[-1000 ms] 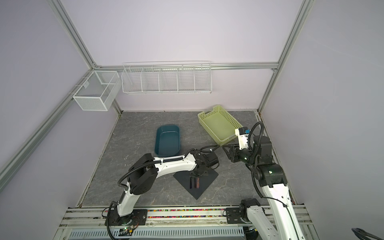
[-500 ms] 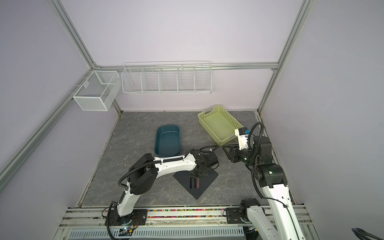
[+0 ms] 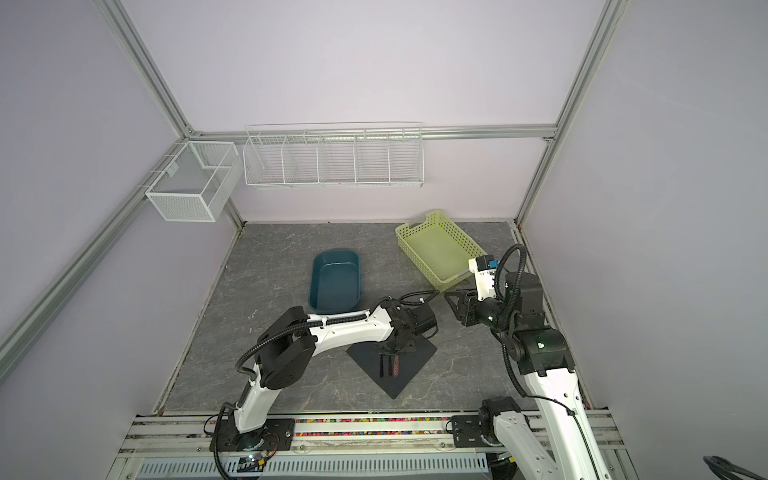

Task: Place the utensils on the paper napkin and roll it up
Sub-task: 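Tilt the knife down flat onto the napkin with the left gripper, then open and lift the left gripper away while the right gripper lowers over the napkin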

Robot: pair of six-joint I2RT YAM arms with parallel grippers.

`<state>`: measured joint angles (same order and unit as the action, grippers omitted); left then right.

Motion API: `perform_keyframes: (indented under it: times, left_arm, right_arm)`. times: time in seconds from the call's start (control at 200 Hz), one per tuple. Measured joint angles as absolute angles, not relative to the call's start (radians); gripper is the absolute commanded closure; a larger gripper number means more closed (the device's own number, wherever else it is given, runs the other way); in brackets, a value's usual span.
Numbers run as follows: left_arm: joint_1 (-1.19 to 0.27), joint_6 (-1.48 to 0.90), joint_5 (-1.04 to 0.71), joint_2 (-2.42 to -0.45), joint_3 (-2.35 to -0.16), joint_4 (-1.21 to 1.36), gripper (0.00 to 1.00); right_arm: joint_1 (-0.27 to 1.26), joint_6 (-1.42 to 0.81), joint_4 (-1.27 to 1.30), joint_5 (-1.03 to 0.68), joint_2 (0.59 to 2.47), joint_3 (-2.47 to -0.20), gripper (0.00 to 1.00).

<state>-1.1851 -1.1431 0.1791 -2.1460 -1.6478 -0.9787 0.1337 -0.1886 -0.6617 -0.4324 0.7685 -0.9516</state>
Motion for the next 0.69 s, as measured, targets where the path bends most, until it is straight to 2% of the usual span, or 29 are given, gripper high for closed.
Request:
perform_keyframes:
  times: [0.315,0.555,0.695]
  left_arm:
    - [-1.185,-1.119,0.243,-2.102,-1.733,-1.031,0.80]
    - [-1.172,-1.059,0.323,-1.949,-1.748,-1.055,0.80]
    - [-1.122,-1.006,0.330,-1.834,-1.677,-1.026,0.81]
  right_arm:
    - [0.136,-0.197,-0.662,-0.434,0.771,-0.952,0.54]
    - [0.141,-0.292,-0.654,-0.473,0.813,-0.914,0.54]
    - [0.178,-0.371,-0.635,-0.492,0.854,-0.860,0.54]
